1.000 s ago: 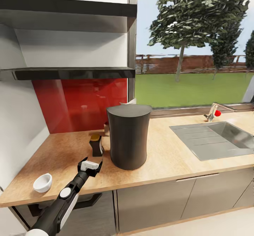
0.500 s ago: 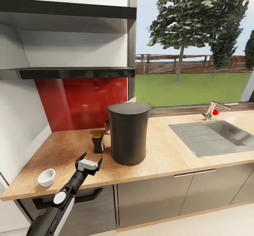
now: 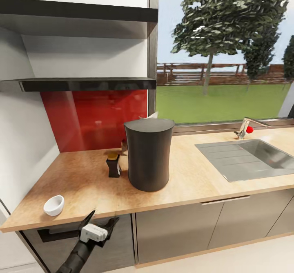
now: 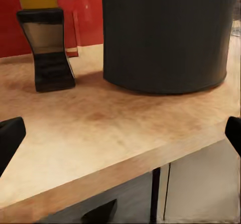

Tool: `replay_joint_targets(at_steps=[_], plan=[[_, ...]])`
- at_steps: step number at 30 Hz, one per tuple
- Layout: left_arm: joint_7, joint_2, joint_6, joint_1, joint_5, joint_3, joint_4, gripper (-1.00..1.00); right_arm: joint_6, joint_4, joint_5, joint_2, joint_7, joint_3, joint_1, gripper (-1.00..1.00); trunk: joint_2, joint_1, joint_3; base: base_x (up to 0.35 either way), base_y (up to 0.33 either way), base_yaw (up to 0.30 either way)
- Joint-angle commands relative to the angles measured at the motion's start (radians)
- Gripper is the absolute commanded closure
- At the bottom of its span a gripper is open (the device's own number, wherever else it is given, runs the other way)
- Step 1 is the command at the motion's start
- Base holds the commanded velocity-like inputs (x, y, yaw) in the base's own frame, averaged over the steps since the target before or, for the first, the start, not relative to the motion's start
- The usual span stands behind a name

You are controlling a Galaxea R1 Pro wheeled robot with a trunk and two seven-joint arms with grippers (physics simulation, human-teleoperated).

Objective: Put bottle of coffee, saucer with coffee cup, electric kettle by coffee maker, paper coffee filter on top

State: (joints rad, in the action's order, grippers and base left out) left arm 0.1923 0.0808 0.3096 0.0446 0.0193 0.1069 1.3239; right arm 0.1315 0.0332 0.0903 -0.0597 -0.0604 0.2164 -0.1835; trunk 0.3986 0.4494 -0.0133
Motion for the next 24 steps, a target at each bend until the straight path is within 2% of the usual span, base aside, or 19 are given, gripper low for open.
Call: replay_joint_targets(at_steps=[1,5,6,7,9,13,17,19,20,21,24], plan=[[0.001,0.0,0.007,0.032,0.002,0.0,0.01,-1.0,0.004,-0.001,0.01,0.0,-0.004,0.009,-0.001,-1.0,0.001,0.001,-0.001,0.0,0.0,0.0],[0.001,0.0,0.033,0.084,0.002,0.0,0.014,-1.0,0.004,-0.001,0.011,0.0,-0.004,0.008,-0.001,-1.0,0.001,0.001,-0.001,0.0,0.0,0.0],[0.002,0.0,0.053,0.105,0.0,0.0,0.015,-1.0,0.004,-0.001,0.011,0.001,-0.004,0.008,-0.001,-1.0,0.001,0.001,-0.001,0.0,0.0,0.0],[0.002,0.0,0.094,0.152,-0.003,0.0,0.016,-1.0,0.004,-0.001,0.011,0.001,-0.004,0.008,-0.001,-1.0,0.001,0.001,-0.001,0.0,0.0,0.0],[0.002,0.0,0.119,0.198,-0.007,0.0,0.014,-1.0,0.004,-0.001,0.011,0.001,-0.004,0.008,-0.001,-1.0,0.001,0.001,-0.001,0.0,0.0,0.0],[-0.002,0.002,0.12,0.225,-0.009,-0.001,-0.002,-1.0,0.004,-0.001,0.011,0.001,-0.004,0.008,-0.001,-1.0,0.001,0.001,-0.001,0.0,0.0,0.0],[-0.005,0.003,0.101,0.231,-0.009,-0.001,-0.097,-1.0,0.004,-0.001,0.01,-0.001,-0.004,0.01,-0.001,-1.0,0.001,0.001,-0.001,0.0,0.0,0.0],[-0.01,0.002,0.095,0.228,-0.009,-0.005,-0.288,-1.0,0.002,-0.001,0.01,-0.005,-0.004,0.011,-0.001,-1.0,0.001,0.001,-0.001,0.0,0.0,0.0],[-0.011,0.002,0.092,0.224,-0.009,-0.006,-0.41,-1.0,0.002,-0.001,0.009,-0.006,-0.004,0.011,-0.001,-1.0,0.001,0.001,-0.001,0.0,0.0,0.0],[-0.012,0.002,0.09,0.224,-0.009,-0.006,-0.44,-1.0,0.002,-0.001,0.009,-0.007,-0.004,0.011,-0.001,-1.0,0.001,0.001,-0.001,0.0,0.0,0.0],[-0.027,0.002,0.071,0.221,-0.008,-0.008,-0.636,-1.0,0.002,-0.002,0.01,-0.006,-0.005,0.009,-0.001,-1.0,0.001,0.001,-0.001,0.0,0.0,-0.017]])
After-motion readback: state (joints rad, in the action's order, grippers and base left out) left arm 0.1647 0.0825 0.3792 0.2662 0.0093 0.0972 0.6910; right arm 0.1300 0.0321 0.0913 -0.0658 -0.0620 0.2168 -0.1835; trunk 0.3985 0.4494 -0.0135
